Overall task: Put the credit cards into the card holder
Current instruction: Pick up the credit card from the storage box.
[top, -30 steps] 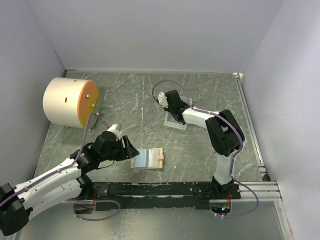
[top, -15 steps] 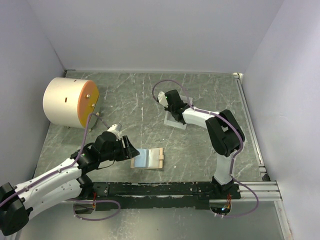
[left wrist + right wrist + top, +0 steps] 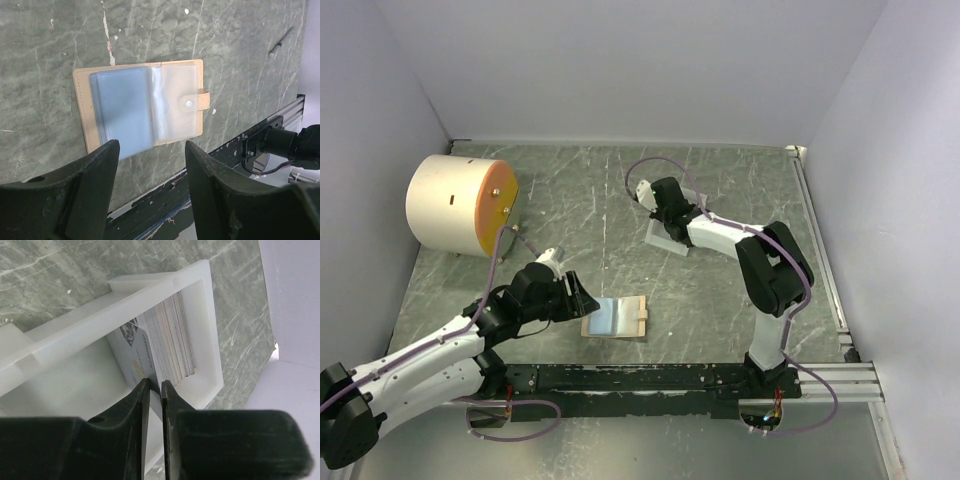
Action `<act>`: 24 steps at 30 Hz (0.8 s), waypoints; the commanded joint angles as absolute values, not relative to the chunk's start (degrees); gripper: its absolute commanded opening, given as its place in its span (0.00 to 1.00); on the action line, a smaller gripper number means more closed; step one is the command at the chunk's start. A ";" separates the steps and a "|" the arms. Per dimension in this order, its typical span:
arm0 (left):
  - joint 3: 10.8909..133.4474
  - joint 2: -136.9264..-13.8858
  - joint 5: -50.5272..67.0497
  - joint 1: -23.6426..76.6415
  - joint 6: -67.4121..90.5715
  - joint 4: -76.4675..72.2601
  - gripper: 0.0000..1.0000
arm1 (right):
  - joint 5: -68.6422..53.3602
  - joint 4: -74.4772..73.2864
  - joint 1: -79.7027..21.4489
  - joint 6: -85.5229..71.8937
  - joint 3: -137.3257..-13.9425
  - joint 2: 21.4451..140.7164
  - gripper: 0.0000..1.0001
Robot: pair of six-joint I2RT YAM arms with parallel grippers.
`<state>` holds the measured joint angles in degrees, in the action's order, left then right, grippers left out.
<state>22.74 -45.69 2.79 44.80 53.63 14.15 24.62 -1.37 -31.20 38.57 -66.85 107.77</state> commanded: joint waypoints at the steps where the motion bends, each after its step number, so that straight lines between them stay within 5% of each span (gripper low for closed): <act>1: 22.22 -46.13 3.72 45.09 53.93 11.68 0.66 | 24.71 -0.96 -31.01 38.59 -68.16 105.48 0.11; 11: 22.48 -47.21 3.86 45.09 53.70 11.07 0.66 | 18.63 -10.40 -32.28 33.78 -70.29 101.20 0.00; 24: 24.56 -46.76 0.68 45.09 53.79 14.75 0.65 | 6.51 -24.61 -33.41 14.96 -75.88 90.58 0.00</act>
<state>22.74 -47.51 2.72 44.82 53.63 13.39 14.52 -19.79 -33.12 24.91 -73.60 95.15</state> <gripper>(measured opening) 0.655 0.007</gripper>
